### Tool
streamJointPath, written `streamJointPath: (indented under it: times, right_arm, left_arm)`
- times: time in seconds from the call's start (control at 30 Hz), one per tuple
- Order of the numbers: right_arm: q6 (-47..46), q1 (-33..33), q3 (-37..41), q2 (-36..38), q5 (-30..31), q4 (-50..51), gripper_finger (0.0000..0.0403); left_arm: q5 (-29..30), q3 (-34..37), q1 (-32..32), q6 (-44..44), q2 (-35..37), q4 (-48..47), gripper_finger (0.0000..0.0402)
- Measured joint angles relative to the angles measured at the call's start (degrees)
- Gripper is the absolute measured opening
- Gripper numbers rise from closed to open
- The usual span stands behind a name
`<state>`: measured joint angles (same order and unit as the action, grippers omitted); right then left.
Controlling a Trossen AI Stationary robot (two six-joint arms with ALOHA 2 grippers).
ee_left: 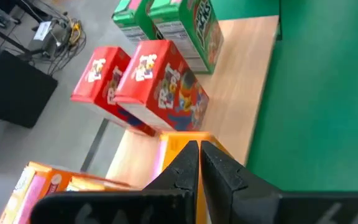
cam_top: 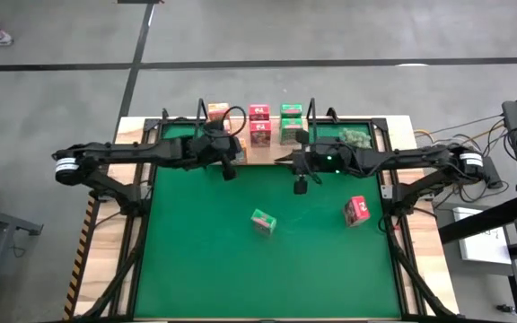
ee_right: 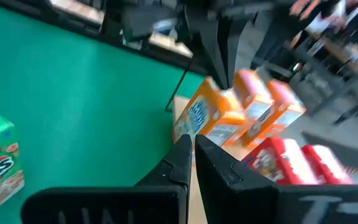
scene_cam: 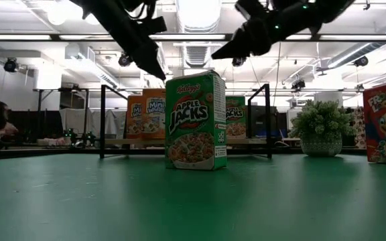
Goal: Stack cereal on shelf
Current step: Put the orange cereal box on the shelf aligned with the other orange cereal boxes
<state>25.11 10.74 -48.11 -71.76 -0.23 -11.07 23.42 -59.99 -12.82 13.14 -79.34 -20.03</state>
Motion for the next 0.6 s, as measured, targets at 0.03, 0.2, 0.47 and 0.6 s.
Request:
streamJointPath:
  times: [0.03,0.2,0.47,0.6]
  right_arm:
    - [0.78,0.00,1.18,0.81,0.01,-1.61,0.0012]
    - [3.44,0.02,5.79,4.39,0.02,-7.96,0.0012]
    - [6.39,0.03,8.02,7.03,0.02,-9.50,0.0012]
    - [6.90,0.02,8.00,7.55,0.02,-8.98,0.0012]
  left_arm:
    - [-0.02,-0.25,-0.21,0.05,-0.46,0.28,0.0000]
    - [-0.02,-0.89,-1.31,-0.06,-2.07,-0.09,0.0000]
    - [-0.02,-1.29,-2.33,-0.60,-1.74,-0.41,0.0000]
    - [0.02,-1.29,-2.34,-1.80,-1.72,-1.99,0.0000]
